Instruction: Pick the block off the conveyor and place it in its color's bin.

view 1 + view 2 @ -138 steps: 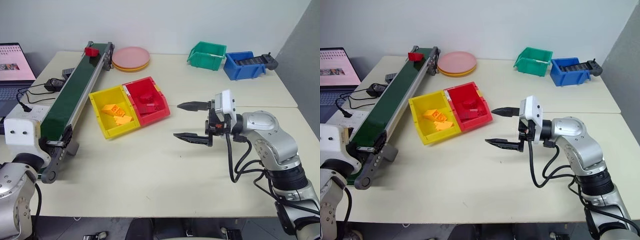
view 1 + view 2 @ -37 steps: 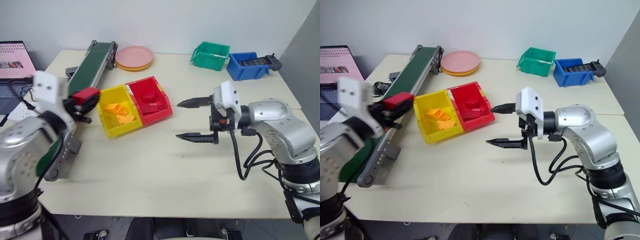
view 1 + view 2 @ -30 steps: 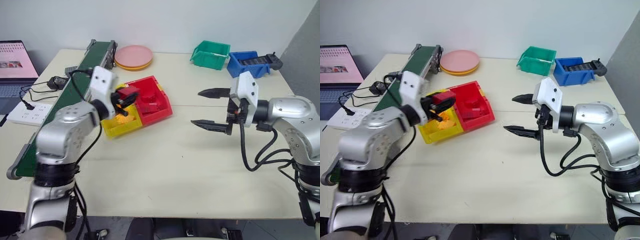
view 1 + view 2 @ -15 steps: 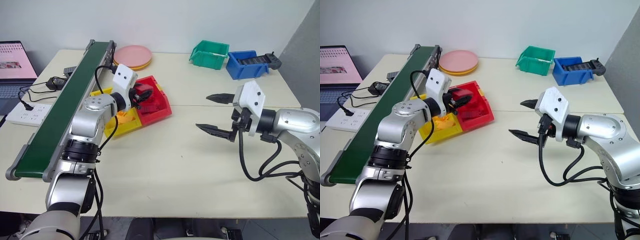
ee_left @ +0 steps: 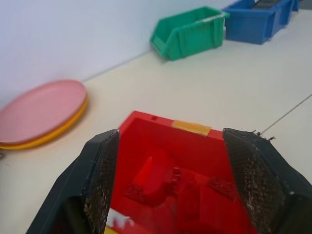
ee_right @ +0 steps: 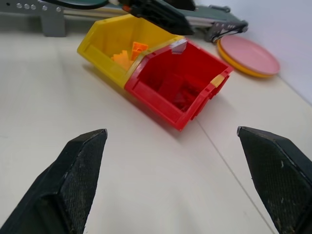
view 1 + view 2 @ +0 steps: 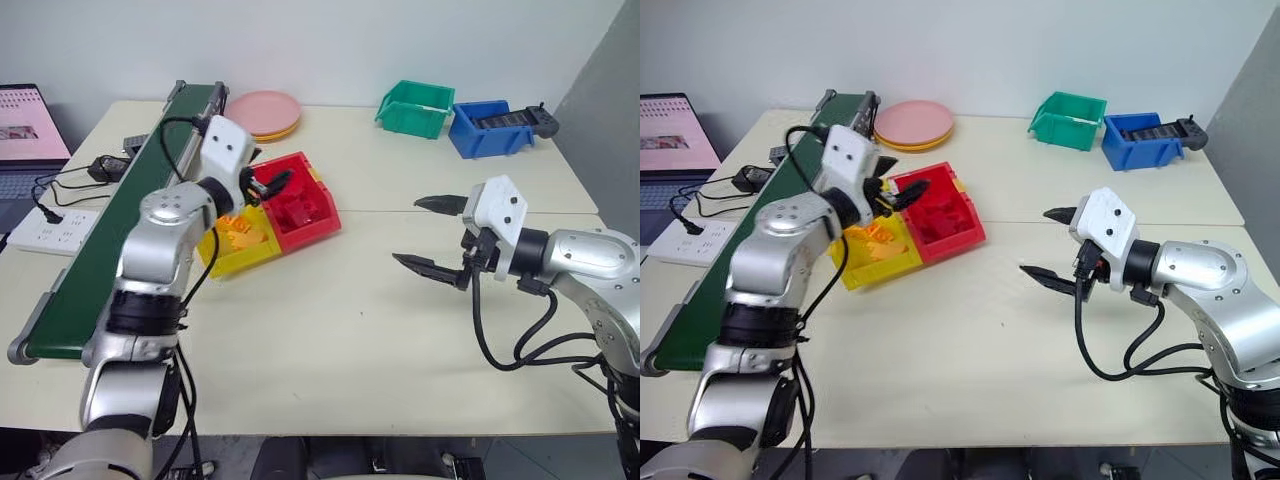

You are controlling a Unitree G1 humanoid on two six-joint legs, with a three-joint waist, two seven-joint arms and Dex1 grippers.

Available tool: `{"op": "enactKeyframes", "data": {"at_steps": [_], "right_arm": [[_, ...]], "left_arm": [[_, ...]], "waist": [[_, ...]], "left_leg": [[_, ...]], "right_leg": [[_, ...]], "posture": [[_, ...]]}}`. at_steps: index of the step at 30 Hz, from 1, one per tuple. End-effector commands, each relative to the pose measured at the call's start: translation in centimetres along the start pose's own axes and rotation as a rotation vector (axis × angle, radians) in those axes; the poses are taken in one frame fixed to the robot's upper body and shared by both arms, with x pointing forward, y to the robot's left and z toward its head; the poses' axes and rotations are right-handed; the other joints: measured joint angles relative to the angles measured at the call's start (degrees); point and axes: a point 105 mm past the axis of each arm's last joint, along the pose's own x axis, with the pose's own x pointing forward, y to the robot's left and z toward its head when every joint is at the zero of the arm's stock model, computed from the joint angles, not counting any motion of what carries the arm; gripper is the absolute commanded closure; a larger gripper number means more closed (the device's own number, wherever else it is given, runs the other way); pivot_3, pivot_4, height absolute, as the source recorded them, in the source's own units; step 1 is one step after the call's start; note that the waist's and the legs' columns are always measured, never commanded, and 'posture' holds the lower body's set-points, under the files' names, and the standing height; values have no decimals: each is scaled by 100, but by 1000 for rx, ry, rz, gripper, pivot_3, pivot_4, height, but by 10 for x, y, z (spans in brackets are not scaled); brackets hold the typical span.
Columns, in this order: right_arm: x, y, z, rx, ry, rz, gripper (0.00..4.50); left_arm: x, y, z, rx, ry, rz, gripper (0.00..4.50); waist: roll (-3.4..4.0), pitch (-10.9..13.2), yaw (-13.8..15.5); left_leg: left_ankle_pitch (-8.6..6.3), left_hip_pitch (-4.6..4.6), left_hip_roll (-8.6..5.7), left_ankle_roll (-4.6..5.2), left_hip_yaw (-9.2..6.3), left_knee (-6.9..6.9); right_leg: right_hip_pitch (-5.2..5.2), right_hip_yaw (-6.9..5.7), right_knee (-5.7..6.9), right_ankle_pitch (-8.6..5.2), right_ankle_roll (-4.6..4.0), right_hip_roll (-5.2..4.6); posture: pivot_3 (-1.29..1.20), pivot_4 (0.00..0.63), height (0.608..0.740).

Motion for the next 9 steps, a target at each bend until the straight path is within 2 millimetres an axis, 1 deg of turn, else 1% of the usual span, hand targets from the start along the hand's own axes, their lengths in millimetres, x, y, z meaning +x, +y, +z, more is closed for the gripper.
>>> {"op": "enactKeyframes", "data": {"at_steps": [1,3,5,7,9], "right_arm": [[-4,-4,-1,-21,-69,-26,0],[-6,-10,-10,2,-89,-49,0],[-7,-15,-24,48,-96,-75,0],[-7,-20,-32,65,-108,-94,0],[-5,-24,-34,60,-120,-102,0]], "left_arm": [[-48,1,-6,7,22,80,1017],[-66,-7,-18,-28,60,106,1017],[-82,-16,-27,-69,86,123,1017],[-92,-23,-33,-103,100,131,1017],[-98,-27,-37,-112,105,138,1017]], "waist": [[2,-1,-18],[0,0,20],[-8,-5,46],[-8,-6,96],[-9,-6,107]], "left_leg": [[0,3,-1,0,4,-2],[0,-1,1,0,-4,0],[0,7,-1,1,-9,7],[0,21,-5,1,-12,6],[0,22,-6,1,-11,7]], "right_leg": [[1,4,0,-3,3,0],[0,-6,5,-3,2,0],[11,-10,11,-2,2,0],[30,-11,7,-1,4,-3],[30,-10,8,1,6,-4]], "posture": [[0,150,740],[0,150,740],[0,150,740],[0,150,740],[0,150,740]]}}
